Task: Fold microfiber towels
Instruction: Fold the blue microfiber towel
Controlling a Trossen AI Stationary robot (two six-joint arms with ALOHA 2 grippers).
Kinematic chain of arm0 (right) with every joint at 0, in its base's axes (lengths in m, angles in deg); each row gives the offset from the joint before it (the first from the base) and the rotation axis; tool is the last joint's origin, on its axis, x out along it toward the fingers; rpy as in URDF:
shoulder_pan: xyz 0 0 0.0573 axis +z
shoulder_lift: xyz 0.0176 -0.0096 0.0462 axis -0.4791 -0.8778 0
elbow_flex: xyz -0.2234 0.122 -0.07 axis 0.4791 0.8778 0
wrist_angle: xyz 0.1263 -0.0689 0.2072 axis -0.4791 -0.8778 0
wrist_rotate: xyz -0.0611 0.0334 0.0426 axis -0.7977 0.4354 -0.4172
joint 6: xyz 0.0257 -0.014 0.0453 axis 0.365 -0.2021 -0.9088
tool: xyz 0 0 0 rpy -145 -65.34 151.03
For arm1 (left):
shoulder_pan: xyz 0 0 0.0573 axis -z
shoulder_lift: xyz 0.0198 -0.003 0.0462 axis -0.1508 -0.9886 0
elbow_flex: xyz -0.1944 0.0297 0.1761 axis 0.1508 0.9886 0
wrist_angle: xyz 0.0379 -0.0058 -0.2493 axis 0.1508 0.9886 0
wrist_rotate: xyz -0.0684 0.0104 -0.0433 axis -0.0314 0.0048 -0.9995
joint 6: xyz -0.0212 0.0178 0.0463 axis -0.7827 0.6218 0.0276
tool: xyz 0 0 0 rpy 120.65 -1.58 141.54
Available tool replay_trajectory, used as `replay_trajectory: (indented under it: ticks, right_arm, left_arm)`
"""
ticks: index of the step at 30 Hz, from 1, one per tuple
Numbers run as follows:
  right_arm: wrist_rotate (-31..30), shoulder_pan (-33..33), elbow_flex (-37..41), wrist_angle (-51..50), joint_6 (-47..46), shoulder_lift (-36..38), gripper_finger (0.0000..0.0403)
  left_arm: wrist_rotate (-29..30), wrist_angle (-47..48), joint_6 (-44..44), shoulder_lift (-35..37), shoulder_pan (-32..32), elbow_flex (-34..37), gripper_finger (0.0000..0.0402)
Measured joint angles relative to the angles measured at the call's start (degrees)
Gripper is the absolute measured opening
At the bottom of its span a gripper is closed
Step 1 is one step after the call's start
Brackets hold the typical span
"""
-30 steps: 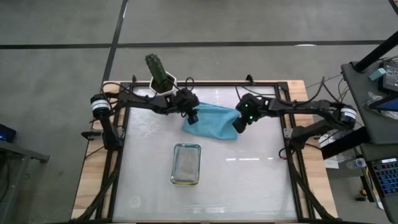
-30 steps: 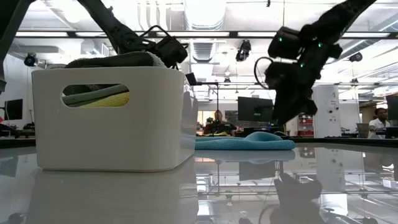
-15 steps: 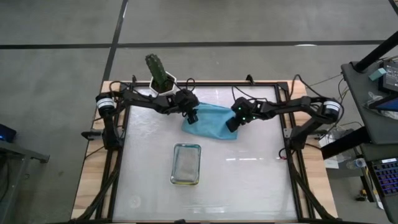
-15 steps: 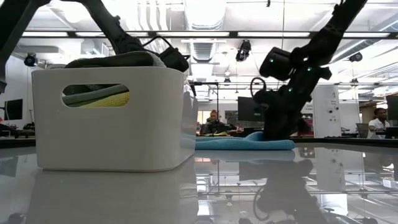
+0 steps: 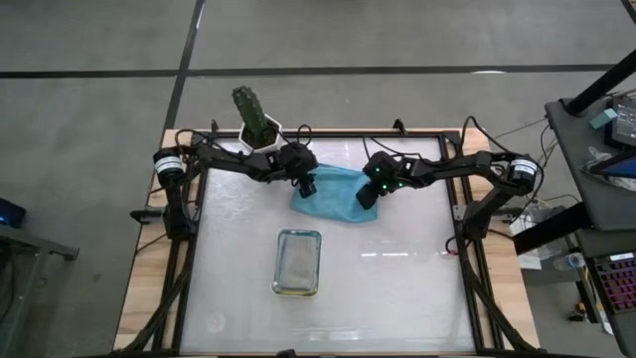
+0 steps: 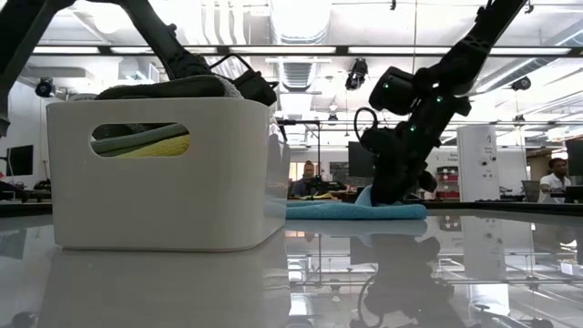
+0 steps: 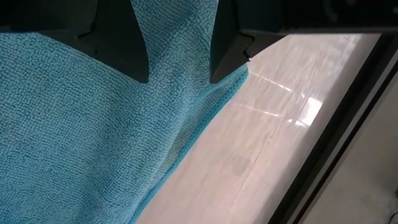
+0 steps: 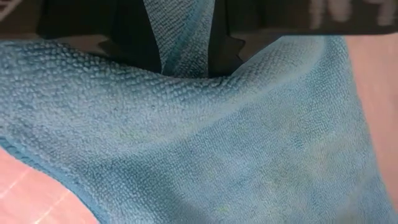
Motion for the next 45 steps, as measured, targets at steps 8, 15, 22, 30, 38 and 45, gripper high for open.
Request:
replay_trajectory:
  ticks: [8, 15, 22, 30, 38, 45]
  right_arm:
    - [0.0, 0.0, 0.0, -0.2, 0.7, 0.0, 0.0083]
    - [1.4, 0.0, 0.0, -1.6, 1.4, 0.6, 0.0012]
    - [1.6, 0.1, 0.0, -8.6, 0.3, 4.7, 0.0009]
    - [3.0, 0.9, 0.1, -20.1, -1.0, 10.5, 0.0009]
    - [3.0, 1.3, 0.2, -19.5, -1.0, 10.7, 0.0017]
    - [3.0, 1.3, -1.4, -26.6, 2.2, 12.5, 0.0075]
  left_arm:
    - [0.0, 0.0, 0.0, 0.0, -0.1, 0.1, 0.0155]
    - [3.6, 0.3, -0.2, 0.0, -0.4, 0.1, 0.0155]
    - [8.2, 1.9, -1.7, 0.0, -0.7, 0.2, 0.0155]
    - [8.4, 1.8, -1.7, 0.0, -0.7, 0.2, 0.0155]
    - [8.5, 1.9, -1.7, 0.0, -0.7, 0.0, 0.0155]
    - [8.6, 2.3, -1.5, 0.2, -0.8, -0.7, 0.0155]
